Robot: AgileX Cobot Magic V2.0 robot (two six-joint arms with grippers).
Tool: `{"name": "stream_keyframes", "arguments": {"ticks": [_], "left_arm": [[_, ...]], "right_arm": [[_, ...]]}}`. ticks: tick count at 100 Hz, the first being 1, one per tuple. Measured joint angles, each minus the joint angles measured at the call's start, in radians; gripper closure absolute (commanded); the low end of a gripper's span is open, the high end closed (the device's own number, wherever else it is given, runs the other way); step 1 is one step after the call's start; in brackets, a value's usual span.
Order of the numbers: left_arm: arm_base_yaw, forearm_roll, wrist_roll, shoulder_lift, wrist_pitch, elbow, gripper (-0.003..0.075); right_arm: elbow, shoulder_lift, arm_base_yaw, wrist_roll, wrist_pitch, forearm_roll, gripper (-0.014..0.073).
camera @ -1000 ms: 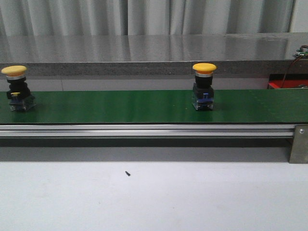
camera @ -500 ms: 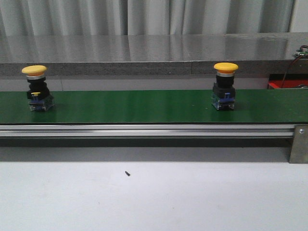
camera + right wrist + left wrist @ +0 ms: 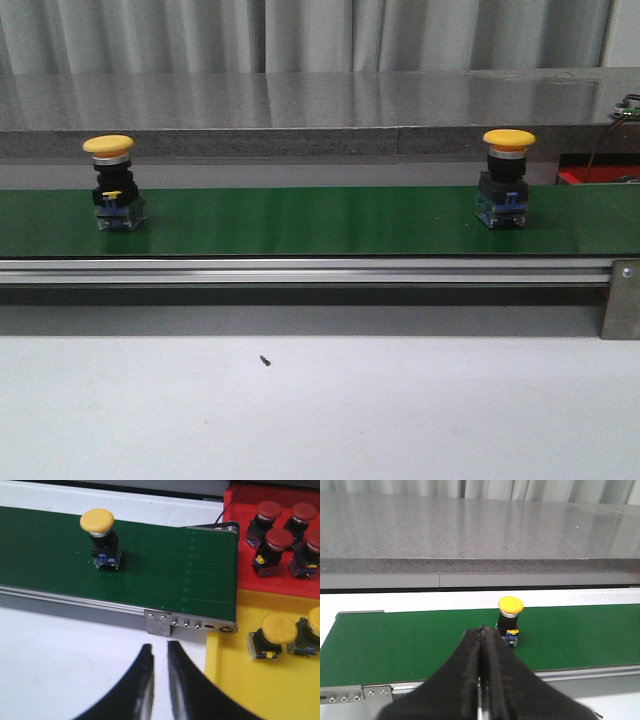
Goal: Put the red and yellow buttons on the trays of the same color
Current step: 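Lower the right gripper onto the first yellow button at the belt end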
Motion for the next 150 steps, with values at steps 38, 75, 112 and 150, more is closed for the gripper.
{"name": "stream_keyframes", "arguments": {"ticks": [38,75,112,150], "left_arm": [[0.0,0.0,0.0,0.0,-0.008,0.0,0.0739],[0.0,0.0,0.0,0.0,-0.008,0.0,0.074],[0.0,0.0,0.0,0.0,-0.008,0.0,0.0739],[0.0,0.0,0.001,0.0,-0.008,0.0,0.074]], "right_arm": [[-0.153,0.24,0.0,0.0,0.036,0.025,0.0011],[-0.425,0.659,0.016,0.0,0.05,0.027,0.0011],[-0.562,0.886,0.134,0.0,0.01,-0.036,0.0011],[-0.589,1.008,0.135,0.004,-0.032,-0.084,0.0279]]}}
